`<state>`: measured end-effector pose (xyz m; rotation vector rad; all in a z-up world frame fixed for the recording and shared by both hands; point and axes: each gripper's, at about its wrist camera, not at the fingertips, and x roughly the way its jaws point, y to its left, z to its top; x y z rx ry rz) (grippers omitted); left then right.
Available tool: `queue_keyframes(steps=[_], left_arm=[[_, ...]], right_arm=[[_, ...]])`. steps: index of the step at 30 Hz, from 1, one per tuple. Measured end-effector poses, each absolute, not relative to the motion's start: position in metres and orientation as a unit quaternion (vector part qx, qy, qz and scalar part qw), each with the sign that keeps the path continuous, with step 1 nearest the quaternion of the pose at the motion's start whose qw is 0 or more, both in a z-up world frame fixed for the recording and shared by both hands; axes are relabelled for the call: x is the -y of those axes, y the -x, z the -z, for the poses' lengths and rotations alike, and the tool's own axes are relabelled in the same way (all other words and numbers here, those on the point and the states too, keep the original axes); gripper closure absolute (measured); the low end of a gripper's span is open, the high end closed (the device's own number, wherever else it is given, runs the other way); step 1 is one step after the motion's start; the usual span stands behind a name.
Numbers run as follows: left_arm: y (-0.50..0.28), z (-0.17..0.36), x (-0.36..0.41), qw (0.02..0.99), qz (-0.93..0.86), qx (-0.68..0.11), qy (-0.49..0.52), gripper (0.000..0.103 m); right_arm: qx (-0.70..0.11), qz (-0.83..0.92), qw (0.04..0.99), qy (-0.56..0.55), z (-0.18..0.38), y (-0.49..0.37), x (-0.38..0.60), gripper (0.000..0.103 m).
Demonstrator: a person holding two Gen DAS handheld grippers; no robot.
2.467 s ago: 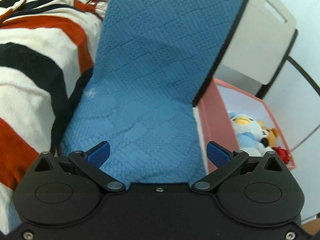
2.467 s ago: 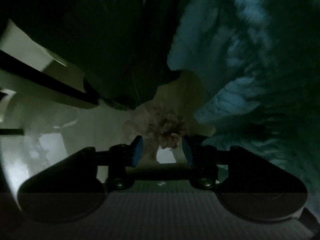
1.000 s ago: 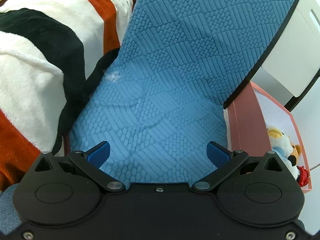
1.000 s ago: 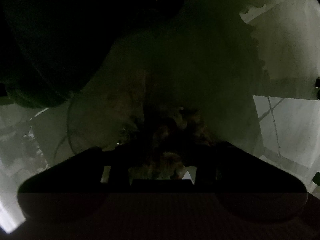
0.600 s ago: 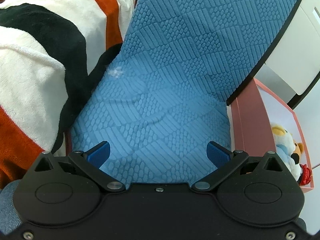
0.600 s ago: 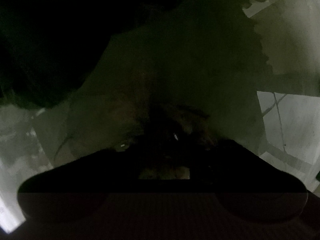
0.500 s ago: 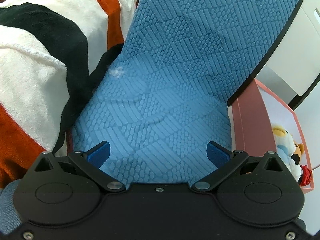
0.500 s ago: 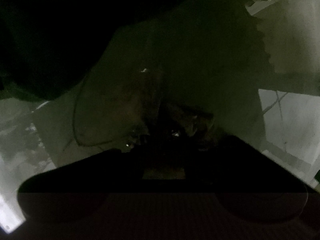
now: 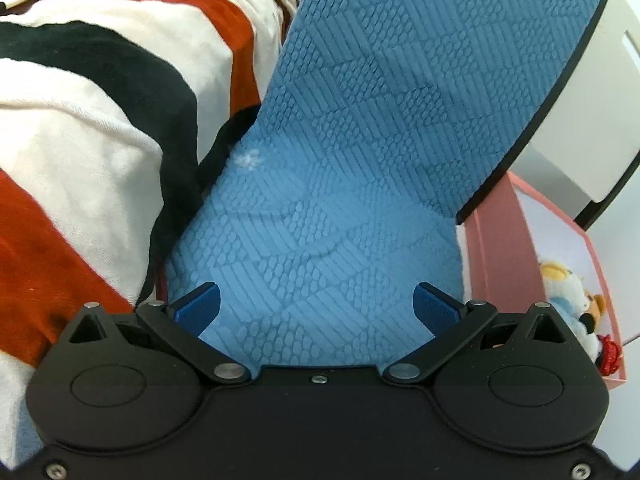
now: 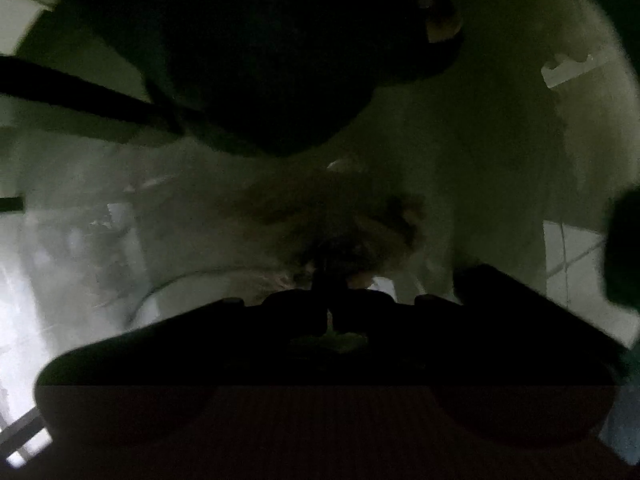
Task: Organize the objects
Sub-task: 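Close the right gripper on the knot of the purple ribbon bow, then lift the ribbon bow with the right gripper and carry it over the pink box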
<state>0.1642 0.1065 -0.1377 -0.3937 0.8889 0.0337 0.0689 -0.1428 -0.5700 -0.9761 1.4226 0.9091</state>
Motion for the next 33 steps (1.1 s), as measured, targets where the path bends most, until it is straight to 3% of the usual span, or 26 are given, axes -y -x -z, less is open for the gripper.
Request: queue_keyframes(steps=[18,33], left_arm=[[-0.095,0.094,-0.110,0.890,0.005,-0.419,0.178,0.000],[-0.076,0.085,-0.116,0.890,0.002,-0.420,0.178,0.000]], right_arm=[[-0.549,-0.468,0.555,0.414,0.407,-0.032,0.144,0.098],[-0.523,-0.460,0.626,0.350,0.306,-0.036,0.165,0.098]])
